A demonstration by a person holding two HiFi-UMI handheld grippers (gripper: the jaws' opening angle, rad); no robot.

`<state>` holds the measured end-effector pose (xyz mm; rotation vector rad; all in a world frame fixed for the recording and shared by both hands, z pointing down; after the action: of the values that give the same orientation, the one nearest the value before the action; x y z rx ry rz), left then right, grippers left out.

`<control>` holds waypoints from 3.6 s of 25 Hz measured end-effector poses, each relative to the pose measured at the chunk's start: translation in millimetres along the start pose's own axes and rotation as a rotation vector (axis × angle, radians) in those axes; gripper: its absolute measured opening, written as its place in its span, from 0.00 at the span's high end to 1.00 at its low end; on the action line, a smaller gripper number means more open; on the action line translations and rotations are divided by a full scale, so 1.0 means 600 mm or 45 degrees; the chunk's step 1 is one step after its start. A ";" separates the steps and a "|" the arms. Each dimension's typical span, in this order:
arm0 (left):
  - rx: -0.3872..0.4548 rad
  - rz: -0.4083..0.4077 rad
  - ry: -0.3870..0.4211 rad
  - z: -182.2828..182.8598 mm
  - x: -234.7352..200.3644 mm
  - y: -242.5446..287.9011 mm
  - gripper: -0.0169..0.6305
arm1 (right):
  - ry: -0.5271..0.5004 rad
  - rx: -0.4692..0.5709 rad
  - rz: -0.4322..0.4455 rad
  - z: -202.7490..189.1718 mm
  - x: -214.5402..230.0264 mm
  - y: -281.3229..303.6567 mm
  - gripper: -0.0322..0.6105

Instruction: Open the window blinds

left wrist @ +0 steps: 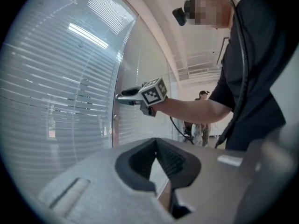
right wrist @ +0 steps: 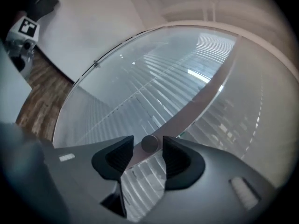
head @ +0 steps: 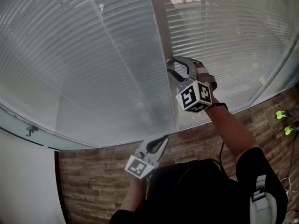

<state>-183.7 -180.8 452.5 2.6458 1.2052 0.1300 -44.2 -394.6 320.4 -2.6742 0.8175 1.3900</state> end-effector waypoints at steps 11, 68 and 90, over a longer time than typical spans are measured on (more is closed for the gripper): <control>0.005 -0.020 0.010 0.000 -0.002 0.006 0.97 | -0.555 -0.119 -0.058 0.012 -0.004 0.015 0.66; -0.030 0.002 -0.055 -0.037 -0.001 0.004 0.97 | 1.232 0.199 0.086 -0.041 0.002 0.035 0.74; -0.032 0.020 -0.042 -0.025 0.000 0.001 0.97 | 1.325 0.238 0.116 -0.043 0.009 0.036 0.74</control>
<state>-185.5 -178.6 467.0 2.6260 1.1648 0.1027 -32.3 -421.9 336.5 -3.1049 1.0076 -0.2093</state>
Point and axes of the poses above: the fingertips, and each gripper's own axes: y forward along the fingers, x to its right, z out of its top, the point moved 9 cm from there along -y, backward along the fingers, and after that the axes turned 11 degrees about -x, right-handed, at the moved point
